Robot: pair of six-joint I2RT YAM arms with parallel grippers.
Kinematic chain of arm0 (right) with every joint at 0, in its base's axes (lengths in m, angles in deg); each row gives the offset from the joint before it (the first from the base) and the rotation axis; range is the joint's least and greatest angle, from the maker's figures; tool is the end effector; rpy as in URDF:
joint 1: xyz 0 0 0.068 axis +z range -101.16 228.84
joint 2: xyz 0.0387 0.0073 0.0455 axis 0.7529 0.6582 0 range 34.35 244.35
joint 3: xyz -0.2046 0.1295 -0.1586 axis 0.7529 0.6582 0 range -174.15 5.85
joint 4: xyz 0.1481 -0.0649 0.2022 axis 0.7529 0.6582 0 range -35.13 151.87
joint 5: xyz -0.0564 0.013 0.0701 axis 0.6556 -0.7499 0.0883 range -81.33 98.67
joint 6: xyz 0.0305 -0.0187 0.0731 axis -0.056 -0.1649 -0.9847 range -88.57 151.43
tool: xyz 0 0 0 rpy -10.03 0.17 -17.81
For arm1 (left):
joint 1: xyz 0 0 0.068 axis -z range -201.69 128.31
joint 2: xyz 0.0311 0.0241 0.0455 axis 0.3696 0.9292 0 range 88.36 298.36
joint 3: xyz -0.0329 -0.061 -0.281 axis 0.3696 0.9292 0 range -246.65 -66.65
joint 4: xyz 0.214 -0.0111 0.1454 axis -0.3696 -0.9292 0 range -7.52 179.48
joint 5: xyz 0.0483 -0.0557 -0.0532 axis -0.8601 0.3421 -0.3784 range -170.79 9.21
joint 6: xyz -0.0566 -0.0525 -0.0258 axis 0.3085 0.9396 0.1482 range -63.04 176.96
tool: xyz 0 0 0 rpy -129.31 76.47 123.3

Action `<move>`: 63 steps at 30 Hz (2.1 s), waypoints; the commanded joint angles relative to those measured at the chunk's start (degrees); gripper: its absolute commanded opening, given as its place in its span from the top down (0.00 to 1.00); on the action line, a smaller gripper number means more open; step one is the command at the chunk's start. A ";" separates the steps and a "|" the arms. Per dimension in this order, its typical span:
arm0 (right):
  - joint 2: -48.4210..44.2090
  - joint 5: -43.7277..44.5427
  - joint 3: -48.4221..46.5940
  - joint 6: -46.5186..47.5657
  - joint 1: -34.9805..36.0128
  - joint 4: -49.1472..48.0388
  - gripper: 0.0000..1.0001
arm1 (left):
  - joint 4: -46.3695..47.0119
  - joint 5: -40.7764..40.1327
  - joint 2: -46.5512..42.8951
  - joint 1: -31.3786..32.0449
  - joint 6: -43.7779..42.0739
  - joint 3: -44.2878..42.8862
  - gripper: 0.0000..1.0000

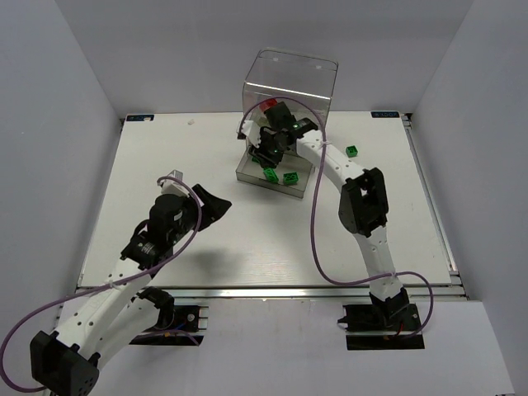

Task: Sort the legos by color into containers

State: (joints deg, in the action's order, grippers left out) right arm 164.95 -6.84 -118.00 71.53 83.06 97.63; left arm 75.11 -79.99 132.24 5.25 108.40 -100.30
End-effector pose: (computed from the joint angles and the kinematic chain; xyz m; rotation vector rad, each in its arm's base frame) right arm 0.4383 0.3209 0.2501 -1.5519 1.8471 0.2821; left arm 0.1760 -0.0906 0.2642 -0.4394 2.0678 -0.8691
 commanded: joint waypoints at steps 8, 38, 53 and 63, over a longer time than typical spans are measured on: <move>0.18 5.14 -0.26 -2.57 1.47 -5.58 0.35 | -0.66 -1.24 0.24 -0.31 0.86 0.60 0.21; -28.32 8.31 35.73 -32.98 -29.64 -11.04 0.14 | 5.32 2.28 4.38 -0.31 0.06 2.80 0.21; 7.11 9.26 -1.39 -18.74 -32.90 -8.13 0.11 | 2.86 1.49 3.41 -0.31 1.91 2.71 0.21; 11.60 11.73 -2.71 -19.53 -32.72 -11.21 0.18 | 3.73 2.45 6.48 -0.31 2.17 2.18 0.21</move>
State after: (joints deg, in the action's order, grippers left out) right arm 175.90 4.09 -117.85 51.57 50.67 88.89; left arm 78.36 -78.35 138.03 5.14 110.45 -97.74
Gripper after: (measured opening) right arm 0.835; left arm 0.788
